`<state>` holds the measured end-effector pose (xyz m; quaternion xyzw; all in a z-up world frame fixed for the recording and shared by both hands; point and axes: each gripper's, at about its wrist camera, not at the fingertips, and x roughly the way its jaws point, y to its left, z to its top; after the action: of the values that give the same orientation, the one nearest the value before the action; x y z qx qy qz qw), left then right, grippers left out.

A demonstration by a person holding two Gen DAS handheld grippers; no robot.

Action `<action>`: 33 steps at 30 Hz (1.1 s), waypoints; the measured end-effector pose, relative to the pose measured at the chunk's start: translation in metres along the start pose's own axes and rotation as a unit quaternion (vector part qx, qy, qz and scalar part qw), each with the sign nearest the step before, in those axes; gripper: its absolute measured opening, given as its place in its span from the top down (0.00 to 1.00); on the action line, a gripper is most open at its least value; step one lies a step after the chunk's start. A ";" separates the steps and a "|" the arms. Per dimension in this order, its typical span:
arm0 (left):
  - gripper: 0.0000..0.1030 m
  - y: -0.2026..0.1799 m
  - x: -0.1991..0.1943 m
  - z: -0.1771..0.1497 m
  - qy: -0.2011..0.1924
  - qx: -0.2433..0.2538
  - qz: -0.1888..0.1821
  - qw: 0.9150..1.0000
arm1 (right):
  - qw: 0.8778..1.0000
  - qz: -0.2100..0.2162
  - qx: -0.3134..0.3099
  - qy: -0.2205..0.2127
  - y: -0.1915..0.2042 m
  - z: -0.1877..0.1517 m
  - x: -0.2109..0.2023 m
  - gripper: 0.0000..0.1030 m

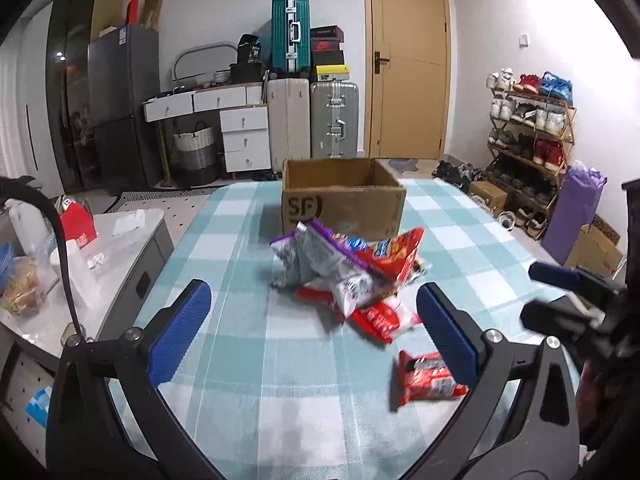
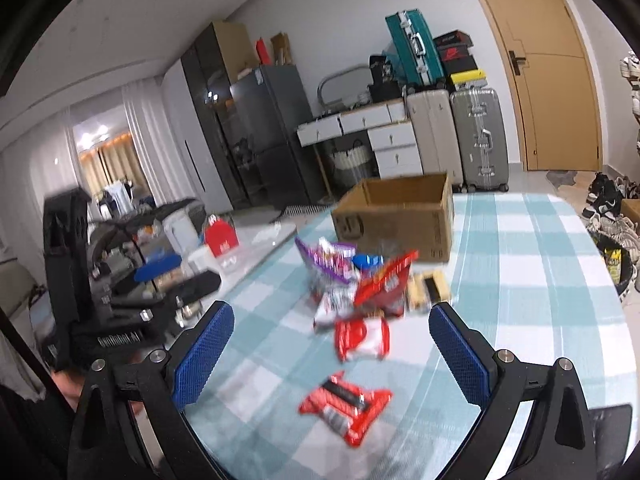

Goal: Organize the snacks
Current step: 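Lift both tools out of the box back toward the snack pile, then grasp the red chocolate bar packet with the right tool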

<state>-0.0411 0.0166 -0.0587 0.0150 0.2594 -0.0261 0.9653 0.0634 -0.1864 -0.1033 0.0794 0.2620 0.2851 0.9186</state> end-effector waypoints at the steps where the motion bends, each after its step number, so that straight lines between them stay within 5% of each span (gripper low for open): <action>1: 0.00 -0.001 0.005 -0.001 0.004 0.001 0.002 1.000 | 1.000 0.000 0.003 0.007 -0.001 -0.005 0.004 0.03; 12: 0.00 0.019 0.052 -0.021 0.073 -0.035 0.005 0.997 | 0.995 0.003 0.041 0.092 -0.012 -0.054 0.049 0.03; 33: 0.00 0.027 0.083 -0.042 0.109 -0.042 0.002 0.993 | 0.986 -0.032 0.028 0.162 0.000 -0.071 0.094 0.03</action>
<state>0.0110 0.0419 -0.1360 -0.0223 0.3640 -0.0113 0.9310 0.0922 -0.1329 -0.2044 0.0497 0.4176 0.2572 0.8701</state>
